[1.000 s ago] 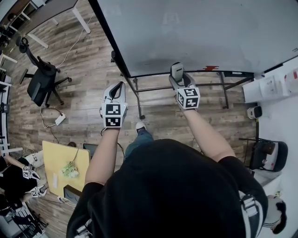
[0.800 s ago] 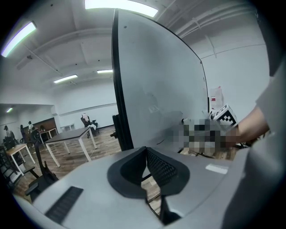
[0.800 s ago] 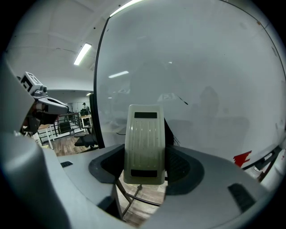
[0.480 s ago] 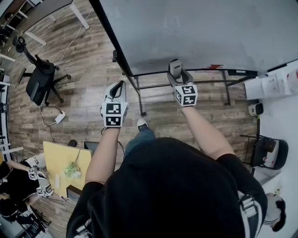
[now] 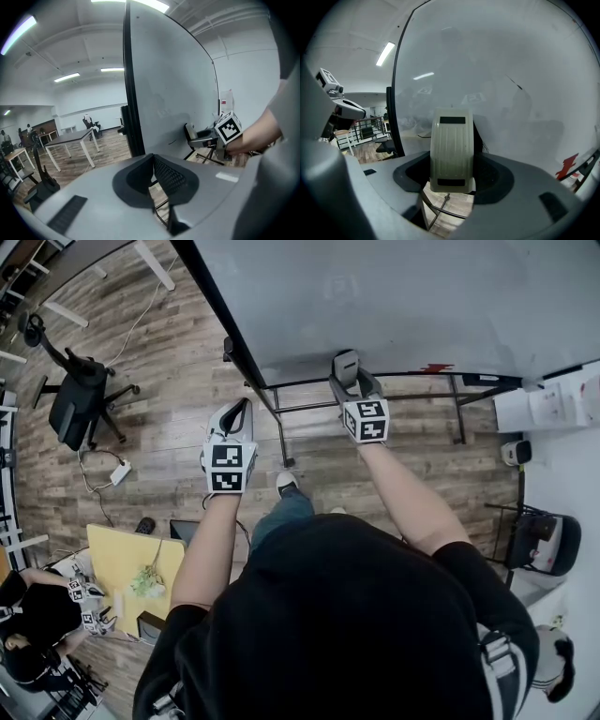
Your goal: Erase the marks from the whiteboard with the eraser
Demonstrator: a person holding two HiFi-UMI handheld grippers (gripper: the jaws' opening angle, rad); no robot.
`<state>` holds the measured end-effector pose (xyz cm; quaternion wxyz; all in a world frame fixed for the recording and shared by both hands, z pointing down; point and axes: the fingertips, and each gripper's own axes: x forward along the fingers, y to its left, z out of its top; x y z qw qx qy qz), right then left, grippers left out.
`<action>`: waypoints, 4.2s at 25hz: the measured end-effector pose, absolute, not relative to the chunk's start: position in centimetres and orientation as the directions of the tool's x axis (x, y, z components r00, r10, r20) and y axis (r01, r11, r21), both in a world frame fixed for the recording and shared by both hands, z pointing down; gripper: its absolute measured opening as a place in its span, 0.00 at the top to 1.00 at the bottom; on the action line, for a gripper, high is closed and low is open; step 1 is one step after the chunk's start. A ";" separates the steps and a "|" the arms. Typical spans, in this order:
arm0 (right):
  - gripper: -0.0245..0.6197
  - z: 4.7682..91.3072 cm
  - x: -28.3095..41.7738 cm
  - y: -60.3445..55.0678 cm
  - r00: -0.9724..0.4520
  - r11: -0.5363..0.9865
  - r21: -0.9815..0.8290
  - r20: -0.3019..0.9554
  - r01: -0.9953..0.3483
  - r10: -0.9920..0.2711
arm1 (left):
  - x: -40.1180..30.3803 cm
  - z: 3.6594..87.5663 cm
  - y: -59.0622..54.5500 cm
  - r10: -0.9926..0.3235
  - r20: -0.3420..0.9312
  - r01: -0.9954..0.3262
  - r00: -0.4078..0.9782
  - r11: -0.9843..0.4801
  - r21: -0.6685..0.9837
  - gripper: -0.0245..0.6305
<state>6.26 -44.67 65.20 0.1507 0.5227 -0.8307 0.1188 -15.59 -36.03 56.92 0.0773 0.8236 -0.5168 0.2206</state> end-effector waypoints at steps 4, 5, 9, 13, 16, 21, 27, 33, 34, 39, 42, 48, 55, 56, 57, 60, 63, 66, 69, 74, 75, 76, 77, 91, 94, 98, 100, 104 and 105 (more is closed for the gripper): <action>0.57 65.7 5.8 -45.5 -0.398 0.417 -0.040 0.393 -0.908 -0.829 | -15.7 57.3 -36.4 -0.813 0.451 -0.885 0.368 -0.456 -0.099 0.94; 0.57 65.8 5.7 -45.6 -0.395 0.415 -0.040 0.398 -0.909 -0.828 | -15.8 57.4 -36.4 -0.812 0.454 -0.885 0.367 -0.456 -0.099 0.94; 0.57 66.2 5.5 -46.2 -0.387 0.408 -0.041 0.412 -0.912 -0.825 | -15.9 57.8 -36.6 -0.808 0.461 -0.884 0.367 -0.457 -0.098 0.94; 0.57 66.3 5.3 -46.5 -0.384 0.407 -0.040 0.421 -0.913 -0.822 | -15.9 58.0 -36.8 -0.804 0.464 -0.882 0.371 -0.462 -0.095 0.94; 0.57 66.3 5.3 -46.6 -0.384 0.412 -0.032 0.434 -0.911 -0.815 | -15.8 58.2 -36.7 -0.801 0.467 -0.880 0.376 -0.466 -0.092 0.94; 0.58 66.5 5.3 -46.7 -0.376 0.414 -0.030 0.480 -0.910 -0.792 | -15.4 58.6 -36.7 -0.794 0.474 -0.876 0.380 -0.473 -0.091 0.94; 0.58 66.6 5.1 -46.7 -0.356 0.407 -0.030 0.547 -0.913 -0.757 | -15.4 58.6 -36.5 -0.794 0.475 -0.876 0.380 -0.473 -0.090 0.94; 0.57 67.9 3.8 -46.4 -0.368 0.441 -0.027 0.600 -0.897 -0.711 | -15.6 58.8 -36.4 -0.794 0.479 -0.878 0.375 -0.470 -0.091 0.94; 0.58 68.2 3.4 -46.3 -0.372 0.448 -0.030 0.609 -0.893 -0.701 | -15.7 58.8 -36.3 -0.795 0.479 -0.879 0.373 -0.468 -0.091 0.94; 0.57 69.2 1.3 -46.0 -0.388 0.464 -0.059 0.646 -0.884 -0.657 | -16.6 59.0 -35.8 -0.797 0.486 -0.887 0.357 -0.452 -0.090 0.94; 0.58 69.6 -0.1 -45.9 -0.406 0.474 -0.087 0.662 -0.876 -0.630 | -17.1 59.4 -35.5 -0.798 0.493 -0.892 0.348 -0.443 -0.088 0.94; 0.58 70.4 -2.9 -45.6 -0.437 0.491 -0.132 0.686 -0.861 -0.582 | -18.5 59.6 -35.3 -0.803 0.497 -0.902 0.330 -0.424 -0.085 0.94; 0.58 71.2 -5.4 -45.2 -0.468 0.516 -0.166 0.701 -0.840 -0.538 | -20.4 60.0 -35.0 -0.807 0.506 -0.912 0.305 -0.400 -0.087 0.94; 0.58 71.3 -5.7 -45.1 -0.473 0.522 -0.169 0.702 -0.836 -0.532 | -20.6 60.1 -34.9 -0.806 0.508 -0.913 0.304 -0.398 -0.086 0.94; 0.58 71.4 -6.1 -45.1 -0.478 0.526 -0.172 0.703 -0.833 -0.527 | -20.8 60.2 -34.9 -0.806 0.509 -0.914 0.302 -0.397 -0.086 0.94; 0.58 71.3 -7.1 -44.9 -0.483 0.532 -0.177 0.707 -0.828 -0.516 | -21.3 60.4 -34.6 -0.806 0.513 -0.916 0.297 -0.391 -0.084 0.94; 0.58 71.2 -8.2 -44.5 -0.500 0.544 -0.194 0.708 -0.816 -0.498 | -21.8 60.4 -34.5 -0.807 0.513 -0.918 0.292 -0.386 -0.085 0.94; 0.58 71.3 -8.6 -44.5 -0.506 0.543 -0.202 0.705 -0.815 -0.497 | -22.1 60.4 -34.4 -0.809 0.511 -0.920 0.291 -0.384 -0.083 0.94; 0.58 71.2 -8.7 -44.5 -0.501 0.537 -0.200 0.707 -0.819 -0.500 | -22.3 60.4 -34.3 -0.809 0.511 -0.921 0.290 -0.382 -0.082 0.94; 0.58 71.2 -8.4 -44.4 -0.492 0.525 -0.201 0.710 -0.827 -0.503 | -22.4 60.4 -34.3 -0.810 0.507 -0.920 0.295 -0.385 -0.080 0.94; 0.58 71.2 -8.3 -44.4 -0.490 0.522 -0.202 0.711 -0.829 -0.503 | -22.4 60.4 -34.3 -0.810 0.506 -0.919 0.297 -0.387 -0.079 0.94; 0.58 71.2 -8.1 -44.4 -0.489 0.517 -0.205 0.712 -0.831 -0.504 | -22.3 60.3 -34.3 -0.810 0.505 -0.918 0.299 -0.388 -0.079 0.94; 0.58 71.2 -7.9 -44.4 -0.488 0.511 -0.209 0.712 -0.834 -0.505 | -22.3 60.3 -34.3 -0.810 0.504 -0.918 0.300 -0.389 -0.079 0.94; 0.58 71.1 -0.7 -45.5 -0.405 0.394 -0.198 0.726 -0.897 -0.556 | -20.0 60.0 -34.8 -0.795 0.495 -0.895 0.349 -0.440 -0.077 0.94; 0.58 71.2 1.2 -45.7 -0.381 0.379 -0.180 0.734 -0.908 -0.563 | -19.4 59.8 -35.0 -0.795 0.492 -0.890 0.356 -0.448 -0.080 0.94; 0.58 71.2 3.6 -45.9 -0.350 0.348 -0.165 0.738 -0.923 -0.578 | -19.0 59.7 -35.1 -0.793 0.490 -0.888 0.361 -0.454 -0.080 0.94; 0.58 71.2 4.6 -45.9 -0.338 0.330 -0.164 0.738 -0.930 -0.584 | -18.7 59.7 -35.1 -0.791 0.490 -0.885 0.366 -0.458 -0.079 0.94; 0.58 71.4 6.1 -46.0 -0.322 0.303 -0.167 0.741 -0.938 -0.589 | -18.1 59.8 -35.1 -0.787 0.492 -0.882 0.372 -0.464 -0.077 0.94; 0.58 71.4 6.3 -46.0 -0.320 0.300 -0.167 0.741 -0.939 -0.590 | -18.0 59.8 -35.1 -0.787 0.492 -0.882 0.372 -0.465 -0.077 0.94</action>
